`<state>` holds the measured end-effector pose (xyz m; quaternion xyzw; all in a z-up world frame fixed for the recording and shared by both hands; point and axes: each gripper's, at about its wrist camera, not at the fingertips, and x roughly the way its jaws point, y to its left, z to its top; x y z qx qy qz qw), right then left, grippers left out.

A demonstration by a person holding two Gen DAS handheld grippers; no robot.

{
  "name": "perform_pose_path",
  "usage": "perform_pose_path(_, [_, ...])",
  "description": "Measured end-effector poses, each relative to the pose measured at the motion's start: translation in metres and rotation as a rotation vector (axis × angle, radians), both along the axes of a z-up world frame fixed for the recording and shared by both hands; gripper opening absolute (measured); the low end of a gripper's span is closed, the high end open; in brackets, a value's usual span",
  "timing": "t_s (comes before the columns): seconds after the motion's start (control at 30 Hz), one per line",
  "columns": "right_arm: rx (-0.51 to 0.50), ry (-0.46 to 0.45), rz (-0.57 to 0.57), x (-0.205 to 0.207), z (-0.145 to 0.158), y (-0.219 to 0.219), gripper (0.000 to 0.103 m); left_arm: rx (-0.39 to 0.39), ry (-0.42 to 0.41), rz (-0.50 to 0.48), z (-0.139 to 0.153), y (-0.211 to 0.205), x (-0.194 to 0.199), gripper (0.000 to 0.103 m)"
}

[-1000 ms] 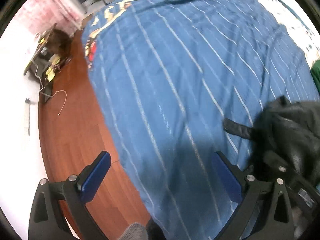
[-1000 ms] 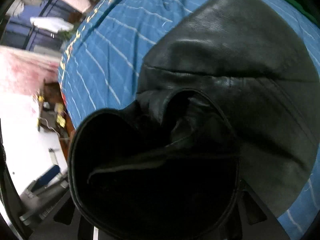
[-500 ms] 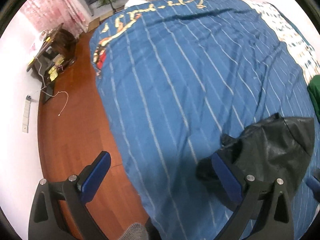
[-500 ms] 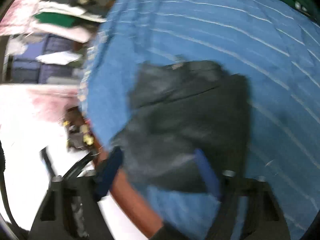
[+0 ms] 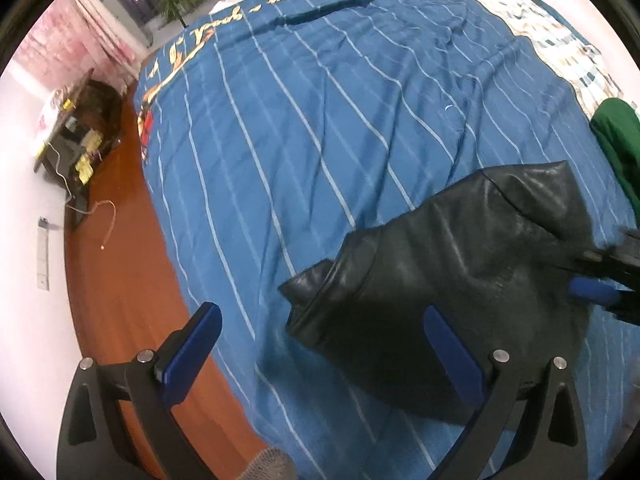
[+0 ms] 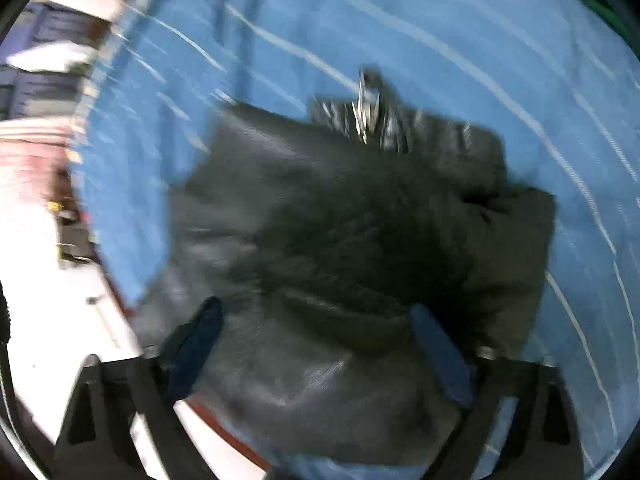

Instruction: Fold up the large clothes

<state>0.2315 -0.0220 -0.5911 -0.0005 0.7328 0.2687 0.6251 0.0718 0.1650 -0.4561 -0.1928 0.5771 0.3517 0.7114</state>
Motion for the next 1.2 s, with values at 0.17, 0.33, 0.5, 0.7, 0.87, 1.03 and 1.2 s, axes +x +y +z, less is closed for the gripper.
perform_pose_path(0.17, [0.178,0.004,-0.136,0.011,0.033,-0.044,0.032,0.087,0.067,-0.035,-0.031,-0.001,0.027,0.103])
perform_pose_path(0.33, [0.104,0.037,-0.154,0.036,-0.034,-0.010,0.020,0.141,0.138,-0.087,-0.061,0.001,0.042,0.103])
perform_pose_path(0.5, [0.038,0.016,-0.131,0.045,-0.057,0.010,0.017,0.118,0.146,-0.113,-0.059,0.003,0.042,0.103])
perform_pose_path(0.7, [0.265,0.112,-0.190,0.043,-0.012,-0.041,0.037,-0.035,0.036,-0.025,-0.025,0.004,-0.008,0.103])
perform_pose_path(0.87, [0.335,0.118,-0.307,0.020,-0.009,-0.147,0.078,-0.285,-0.038,0.110,-0.043,0.002,-0.045,0.103])
perform_pose_path(1.03, [0.396,0.284,-0.359,0.000,-0.076,-0.180,0.078,-0.528,-0.234,0.252,-0.078,0.011,-0.043,0.103])
perform_pose_path(1.2, [0.603,0.402,-0.326,-0.005,-0.131,-0.157,0.078,-0.549,-0.351,0.347,-0.094,0.025,-0.037,0.103])
